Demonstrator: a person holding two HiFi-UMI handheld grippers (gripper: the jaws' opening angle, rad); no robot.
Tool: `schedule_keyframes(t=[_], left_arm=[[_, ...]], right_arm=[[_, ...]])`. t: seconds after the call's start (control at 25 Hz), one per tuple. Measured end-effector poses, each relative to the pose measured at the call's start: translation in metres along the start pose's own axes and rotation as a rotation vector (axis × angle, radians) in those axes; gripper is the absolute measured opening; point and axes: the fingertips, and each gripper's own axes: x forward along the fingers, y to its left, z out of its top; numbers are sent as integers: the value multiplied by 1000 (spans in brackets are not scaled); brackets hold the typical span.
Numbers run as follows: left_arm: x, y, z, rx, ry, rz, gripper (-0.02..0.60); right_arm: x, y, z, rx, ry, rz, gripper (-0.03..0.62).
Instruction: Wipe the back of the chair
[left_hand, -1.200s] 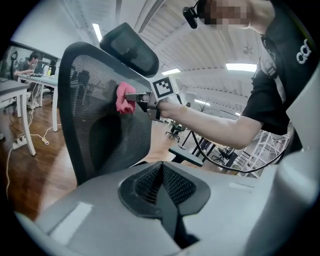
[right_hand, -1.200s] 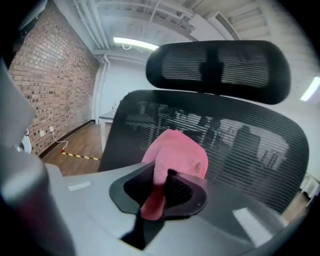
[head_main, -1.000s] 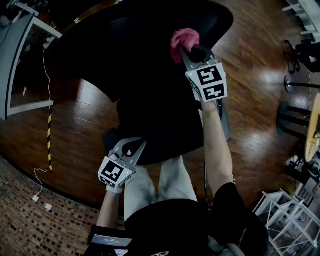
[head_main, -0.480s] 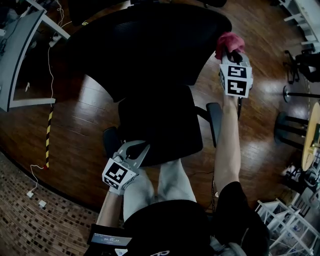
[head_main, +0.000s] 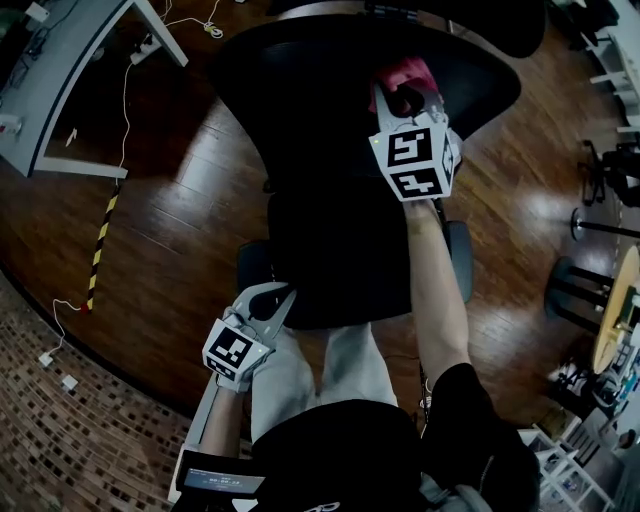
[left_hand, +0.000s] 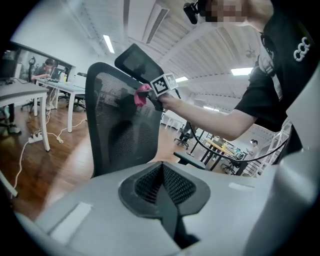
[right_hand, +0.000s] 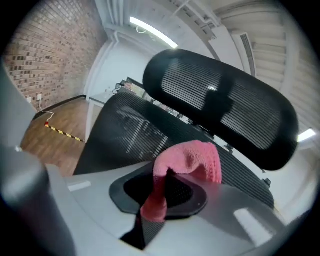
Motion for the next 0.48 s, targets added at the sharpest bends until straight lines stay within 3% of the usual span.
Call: schedule_keyframes(t=[0.24, 0.48], left_arm=[[-44, 28, -9, -35, -32, 71, -9], [-79, 49, -18, -53, -37, 126, -8]], right_arm=[[30, 112, 97, -112, -114, 150, 46], [26, 203, 181, -164, -293, 362, 46]])
